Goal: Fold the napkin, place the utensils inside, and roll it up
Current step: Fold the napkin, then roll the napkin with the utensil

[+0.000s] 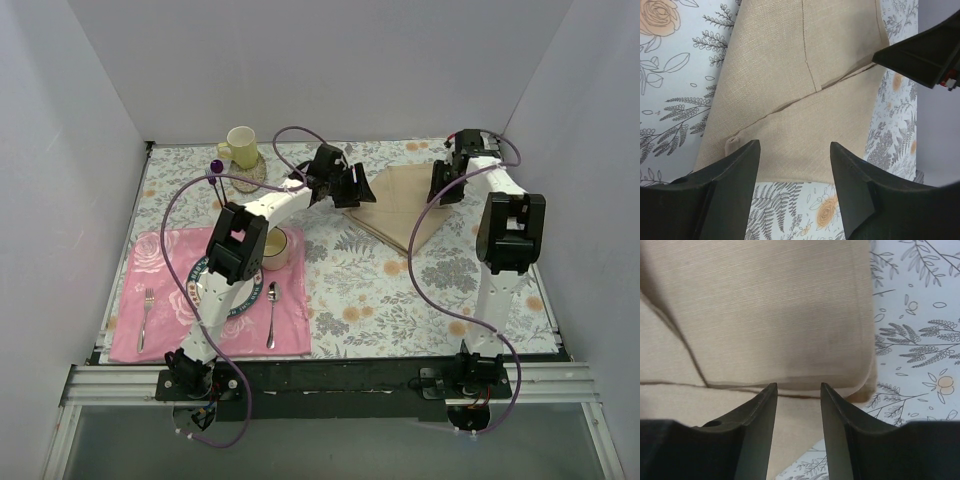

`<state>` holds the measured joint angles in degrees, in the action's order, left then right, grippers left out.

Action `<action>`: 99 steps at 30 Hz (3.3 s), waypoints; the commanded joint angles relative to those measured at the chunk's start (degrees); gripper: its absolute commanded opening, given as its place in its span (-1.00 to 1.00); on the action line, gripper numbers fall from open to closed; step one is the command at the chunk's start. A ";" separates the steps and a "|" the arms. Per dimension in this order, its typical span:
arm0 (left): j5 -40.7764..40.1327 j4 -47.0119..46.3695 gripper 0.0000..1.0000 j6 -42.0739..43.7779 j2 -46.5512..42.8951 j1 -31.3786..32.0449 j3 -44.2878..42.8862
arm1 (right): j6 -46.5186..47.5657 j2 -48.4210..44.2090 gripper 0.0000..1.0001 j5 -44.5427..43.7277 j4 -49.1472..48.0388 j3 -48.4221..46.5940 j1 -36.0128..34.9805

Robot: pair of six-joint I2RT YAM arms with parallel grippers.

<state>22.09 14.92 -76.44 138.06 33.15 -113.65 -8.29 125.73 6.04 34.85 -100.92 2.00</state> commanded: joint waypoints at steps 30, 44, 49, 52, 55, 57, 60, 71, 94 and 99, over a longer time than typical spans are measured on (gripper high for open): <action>-0.38 4.33 0.45 -8.19 -31.71 -8.10 24.70 | 22.97 -19.39 0.42 -18.95 -4.00 21.74 -31.44; 1.73 1.43 0.43 -8.63 -34.44 -9.94 30.41 | 23.76 -15.78 0.21 -23.98 -4.96 21.03 -33.20; 1.82 1.25 0.46 -9.25 -34.00 -9.94 31.03 | 23.85 -15.08 0.23 -21.96 -6.81 21.73 -33.11; 1.91 0.99 0.46 -9.86 -33.56 -9.94 31.20 | 23.59 -14.03 0.22 -21.25 -7.25 21.82 -33.11; 2.08 0.82 0.46 -10.13 -33.21 -10.03 31.47 | 22.80 -13.67 0.17 -20.55 -8.48 22.44 -32.85; 2.17 0.90 0.47 -10.04 -32.77 -10.03 31.47 | 22.18 -13.58 0.13 -20.02 -9.19 22.96 -32.24; 2.26 0.64 0.47 -9.95 -32.42 -9.94 31.73 | 22.01 -13.58 0.09 -19.49 -10.15 24.02 -31.53; 1.91 -0.24 0.47 -10.48 -31.01 -10.03 32.79 | 22.80 -11.48 -0.03 -16.77 -10.16 24.72 -29.42; 7.71 -2.78 0.67 -20.22 -19.94 -7.22 32.70 | 10.93 -11.13 -0.78 -0.25 -10.24 29.30 -28.45; 4.91 -4.55 0.69 -27.87 -18.00 -5.82 32.26 | 11.99 -10.51 -0.81 1.07 -10.33 28.42 -28.37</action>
<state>28.32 12.40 -97.43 120.20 26.06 -80.99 5.45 111.11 -0.56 20.32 -74.13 -25.34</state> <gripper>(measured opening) 0.834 0.230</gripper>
